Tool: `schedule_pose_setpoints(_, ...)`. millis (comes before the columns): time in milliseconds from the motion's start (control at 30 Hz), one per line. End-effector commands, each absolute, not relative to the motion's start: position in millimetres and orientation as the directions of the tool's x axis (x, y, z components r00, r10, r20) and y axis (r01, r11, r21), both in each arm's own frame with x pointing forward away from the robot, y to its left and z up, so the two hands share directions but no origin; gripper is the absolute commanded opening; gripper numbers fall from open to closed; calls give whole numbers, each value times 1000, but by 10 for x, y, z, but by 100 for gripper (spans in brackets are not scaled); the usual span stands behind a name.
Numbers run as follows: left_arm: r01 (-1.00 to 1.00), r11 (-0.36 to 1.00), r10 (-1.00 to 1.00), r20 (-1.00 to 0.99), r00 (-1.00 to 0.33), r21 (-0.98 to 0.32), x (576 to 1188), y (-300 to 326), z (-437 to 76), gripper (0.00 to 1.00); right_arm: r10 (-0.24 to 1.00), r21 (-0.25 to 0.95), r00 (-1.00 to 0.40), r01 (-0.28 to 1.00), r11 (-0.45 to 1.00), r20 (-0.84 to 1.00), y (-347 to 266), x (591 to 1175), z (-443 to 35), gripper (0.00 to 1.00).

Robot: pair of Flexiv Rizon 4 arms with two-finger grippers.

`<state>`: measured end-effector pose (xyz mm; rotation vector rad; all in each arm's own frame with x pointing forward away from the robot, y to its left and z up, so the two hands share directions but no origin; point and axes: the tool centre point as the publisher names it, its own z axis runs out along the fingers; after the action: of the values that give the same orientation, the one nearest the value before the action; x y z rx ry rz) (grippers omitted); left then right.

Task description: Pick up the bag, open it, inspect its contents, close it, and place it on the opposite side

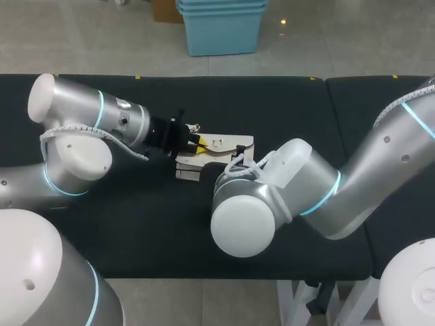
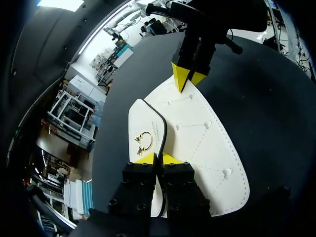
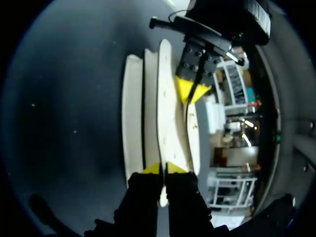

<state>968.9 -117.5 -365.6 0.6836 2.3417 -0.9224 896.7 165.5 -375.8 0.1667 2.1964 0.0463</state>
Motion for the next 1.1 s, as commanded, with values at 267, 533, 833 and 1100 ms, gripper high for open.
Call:
schedule_pose_setpoints(267, 652, 612, 318, -616, -721, -447, 9637, -1147, -3704, 0, 138, 106, -570, 89, 990, -810, 1607, 8927, -3802, 0)
schedule_pose_setpoints(533, 679, 605, 375, -603, -704, -417, 9591, -1115, -3726, 0, 138, 106, -570, 89, 990, -810, 1607, 8927, -3802, 0)
schedule_pose_setpoints(833, 667, 609, 354, -605, -713, -430, 9629, -1070, -3720, 0, 138, 106, -570, 89, 990, -810, 1607, 8927, -3802, 0)
schedule_pose_setpoints(1100, 650, 606, 304, -621, -722, -459, 9648, -1065, -3723, 0, 138, 106, -570, 89, 990, -810, 1607, 8927, -3802, 0)
